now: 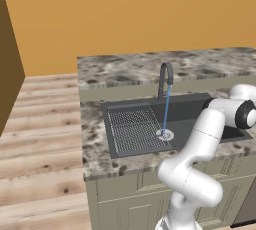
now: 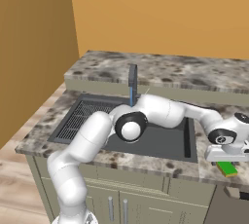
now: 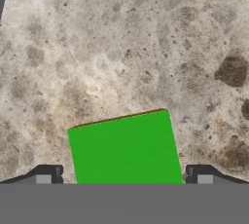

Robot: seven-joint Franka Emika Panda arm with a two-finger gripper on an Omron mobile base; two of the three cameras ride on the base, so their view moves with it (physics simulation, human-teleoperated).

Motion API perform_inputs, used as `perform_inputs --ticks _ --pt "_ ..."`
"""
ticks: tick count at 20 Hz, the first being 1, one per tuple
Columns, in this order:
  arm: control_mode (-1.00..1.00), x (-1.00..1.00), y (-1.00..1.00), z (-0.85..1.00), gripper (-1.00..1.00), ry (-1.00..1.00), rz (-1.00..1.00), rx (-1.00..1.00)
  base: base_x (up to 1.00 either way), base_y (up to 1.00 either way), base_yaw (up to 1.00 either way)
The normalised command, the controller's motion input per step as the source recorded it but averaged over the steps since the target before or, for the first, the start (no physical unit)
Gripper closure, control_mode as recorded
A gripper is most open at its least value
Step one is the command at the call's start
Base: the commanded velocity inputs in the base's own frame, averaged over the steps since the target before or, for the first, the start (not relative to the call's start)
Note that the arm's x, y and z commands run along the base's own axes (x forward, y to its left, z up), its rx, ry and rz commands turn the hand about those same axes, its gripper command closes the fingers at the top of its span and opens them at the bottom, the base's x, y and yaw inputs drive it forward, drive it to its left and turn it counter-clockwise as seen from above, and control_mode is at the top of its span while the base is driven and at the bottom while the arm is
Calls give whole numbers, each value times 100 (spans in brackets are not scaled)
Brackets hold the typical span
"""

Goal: Soak the sponge with water for a few seconds and then drop it inside the sink.

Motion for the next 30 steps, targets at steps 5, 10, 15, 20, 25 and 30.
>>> perform_inputs --ticks 5,10,15,20,25,30 --pt "-100 0 0 -22 -100 0 0 0 0 0 0" --pt "-100 0 0 -20 -100 0 0 0 0 0 0" --pt "-100 0 0 0 -100 0 0 0 0 0 0" --pt "-100 0 0 0 100 0 0 0 0 0 0" --pt "-100 0 0 0 100 0 0 0 0 0 0" --pt "-100 0 0 0 100 0 0 0 0 0 0"
